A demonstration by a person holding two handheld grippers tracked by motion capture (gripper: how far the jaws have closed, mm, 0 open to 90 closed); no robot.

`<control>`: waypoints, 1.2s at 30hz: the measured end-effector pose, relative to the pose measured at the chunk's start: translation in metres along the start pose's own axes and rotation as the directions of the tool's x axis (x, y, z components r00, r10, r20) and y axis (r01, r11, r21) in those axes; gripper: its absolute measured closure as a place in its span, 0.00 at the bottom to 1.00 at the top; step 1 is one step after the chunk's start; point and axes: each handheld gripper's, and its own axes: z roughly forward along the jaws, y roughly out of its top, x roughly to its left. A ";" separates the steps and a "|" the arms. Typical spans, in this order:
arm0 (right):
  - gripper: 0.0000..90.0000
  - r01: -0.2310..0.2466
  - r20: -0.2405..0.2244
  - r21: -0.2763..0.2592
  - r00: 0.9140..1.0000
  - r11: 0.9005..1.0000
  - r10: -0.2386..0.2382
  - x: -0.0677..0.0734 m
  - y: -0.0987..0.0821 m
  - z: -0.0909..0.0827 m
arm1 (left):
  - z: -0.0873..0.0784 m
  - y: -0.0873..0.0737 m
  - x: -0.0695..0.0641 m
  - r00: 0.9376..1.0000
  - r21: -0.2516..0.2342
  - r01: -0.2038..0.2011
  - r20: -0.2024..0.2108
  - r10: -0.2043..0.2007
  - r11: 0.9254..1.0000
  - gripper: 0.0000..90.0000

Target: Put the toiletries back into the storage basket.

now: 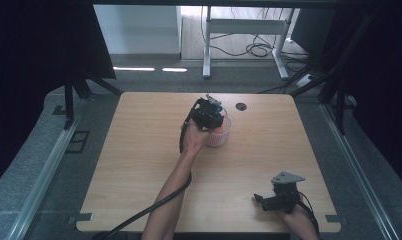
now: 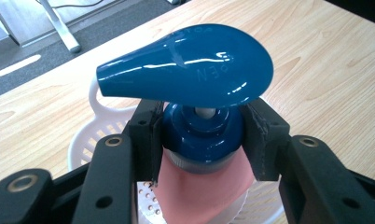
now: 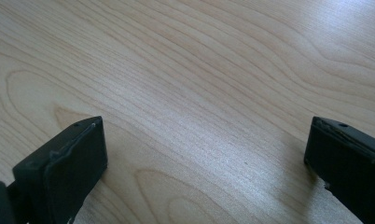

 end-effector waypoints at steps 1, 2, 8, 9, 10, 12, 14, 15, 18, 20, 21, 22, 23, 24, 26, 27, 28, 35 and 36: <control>0.00 0.000 0.000 0.000 1.000 1.000 0.000 0.000 0.000 0.000 | 0.000 -0.001 0.000 1.000 -0.005 0.002 0.001 -0.002 1.000 0.59; 0.00 0.000 0.000 0.000 1.000 1.000 0.000 0.000 0.000 0.000 | 0.000 -0.001 0.001 1.000 -0.007 0.006 0.003 -0.006 1.000 0.59; 0.00 -0.002 0.000 0.002 1.000 1.000 0.002 0.000 0.000 0.000 | -0.002 -0.002 0.005 0.999 0.011 0.041 0.008 -0.041 0.999 0.58; 0.00 -0.001 0.000 0.002 1.000 1.000 0.001 0.000 0.000 0.000 | -0.002 -0.003 0.007 0.999 0.010 0.045 0.011 -0.045 0.999 0.58; 0.00 -0.002 -0.001 0.002 1.000 1.000 0.002 0.000 0.000 0.000 | -0.002 -0.004 0.007 0.999 0.008 0.050 0.012 -0.050 0.999 0.58; 0.00 0.000 0.000 0.002 1.000 1.000 0.000 0.000 0.000 0.000 | -0.003 -0.004 0.008 0.999 0.008 0.052 0.013 -0.052 0.999 0.58; 0.00 -0.001 0.000 0.002 1.000 1.000 0.001 0.001 0.001 0.000 | -0.003 -0.004 0.007 0.999 0.012 0.046 0.010 -0.046 0.999 0.57; 0.00 -0.001 0.000 0.002 1.000 1.000 0.001 0.001 0.001 0.000 | -0.002 -0.004 0.007 0.999 0.015 0.042 0.007 -0.042 0.999 0.57; 0.00 -0.001 0.000 0.002 1.000 1.000 0.001 0.001 0.001 0.000 | -0.002 -0.003 0.006 0.999 0.021 0.033 -0.001 -0.033 0.999 0.55; 0.00 -0.001 0.000 0.002 1.000 1.000 0.001 0.001 0.001 0.000 | -0.002 -0.004 0.005 0.999 0.019 0.034 -0.004 -0.034 0.999 0.54; 0.00 -0.001 0.000 0.002 1.000 1.000 0.001 0.001 0.001 0.000 | -0.002 -0.004 0.005 0.999 0.019 0.035 -0.005 -0.035 0.999 0.53; 0.00 -0.001 0.000 0.002 1.000 1.000 0.001 0.001 0.001 0.000 | -0.002 -0.004 0.005 0.999 0.017 0.036 -0.005 -0.036 0.999 0.52; 0.00 -0.001 0.000 0.002 1.000 1.000 0.001 0.001 0.001 0.000 | -0.002 -0.004 0.005 0.999 0.015 0.037 -0.006 -0.036 0.999 0.50; 0.00 -0.001 0.000 0.002 1.000 1.000 0.001 0.001 0.001 0.000 | -0.003 -0.004 0.005 0.999 0.011 0.038 -0.006 -0.038 0.999 0.50; 0.00 -0.001 0.000 0.002 1.000 1.000 0.001 0.001 0.001 0.000 | -0.004 -0.003 0.005 0.999 0.006 0.038 -0.005 -0.038 0.999 0.48; 0.00 -0.001 0.000 0.002 1.000 1.000 0.001 0.001 0.001 0.000 | -0.005 -0.002 0.005 0.999 0.005 0.037 -0.006 -0.036 0.999 0.46; 0.00 -0.002 0.000 0.002 1.000 1.000 0.002 0.001 0.001 0.000 | -0.006 -0.002 0.005 0.999 0.001 0.038 -0.006 -0.038 0.999 0.45; 0.00 0.000 0.000 0.002 1.000 1.000 0.000 0.001 0.001 0.000 | -0.011 0.000 0.004 0.999 -0.007 0.042 0.010 -0.042 0.999 0.34; 0.00 0.000 0.000 0.002 1.000 1.000 0.000 0.001 0.001 0.000 | -0.012 0.000 0.004 0.999 -0.008 0.043 0.011 -0.043 0.999 0.33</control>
